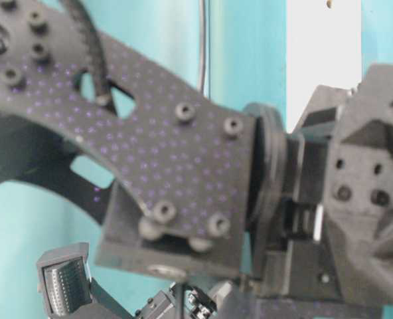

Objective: Insert the rod into the hole on the wooden board.
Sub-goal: 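Lower the right gripper over the wooden peg and close on it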

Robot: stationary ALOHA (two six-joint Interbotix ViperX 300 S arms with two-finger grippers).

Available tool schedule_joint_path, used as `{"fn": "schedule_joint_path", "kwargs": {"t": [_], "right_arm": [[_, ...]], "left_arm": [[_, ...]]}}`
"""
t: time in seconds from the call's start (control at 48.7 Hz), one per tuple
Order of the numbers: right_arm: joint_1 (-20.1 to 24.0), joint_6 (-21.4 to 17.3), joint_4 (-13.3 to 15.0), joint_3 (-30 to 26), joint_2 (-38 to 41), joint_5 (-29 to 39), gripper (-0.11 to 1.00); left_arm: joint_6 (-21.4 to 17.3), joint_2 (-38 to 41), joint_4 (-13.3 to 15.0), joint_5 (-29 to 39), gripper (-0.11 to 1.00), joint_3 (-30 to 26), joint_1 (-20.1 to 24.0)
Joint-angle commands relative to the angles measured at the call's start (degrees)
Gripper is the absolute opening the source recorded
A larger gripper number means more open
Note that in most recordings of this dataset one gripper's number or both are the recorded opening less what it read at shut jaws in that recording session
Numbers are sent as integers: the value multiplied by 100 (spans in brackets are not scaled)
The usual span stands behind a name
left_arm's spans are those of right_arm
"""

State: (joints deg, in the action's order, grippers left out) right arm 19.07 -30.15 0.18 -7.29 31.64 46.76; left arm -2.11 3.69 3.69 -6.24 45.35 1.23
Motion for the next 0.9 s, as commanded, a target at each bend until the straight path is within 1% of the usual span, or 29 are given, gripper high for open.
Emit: {"fn": "schedule_joint_path", "kwargs": {"t": [0.0, 0.308, 0.493, 0.534, 0.698, 0.882], "right_arm": [[18, 18, 9, -105, -88, -53, 35], [18, 9, 9, -97, -88, -35, 35], [18, 0, 9, -97, -88, 0, 32], [18, 0, 9, -97, -88, 0, 30], [18, 0, 18, -97, -88, -9, 12], [18, 0, 105, -97, -123, -26, 10]], "left_arm": [[9, -79, 9, -44, 99, -26, -18], [26, -79, 9, -44, 99, -18, -18], [26, -79, 9, -44, 99, -9, -18], [26, -79, 0, -44, 99, -9, -18], [26, -79, 0, -44, 99, -9, -18], [26, -79, 0, -53, 99, -9, -18]]}}
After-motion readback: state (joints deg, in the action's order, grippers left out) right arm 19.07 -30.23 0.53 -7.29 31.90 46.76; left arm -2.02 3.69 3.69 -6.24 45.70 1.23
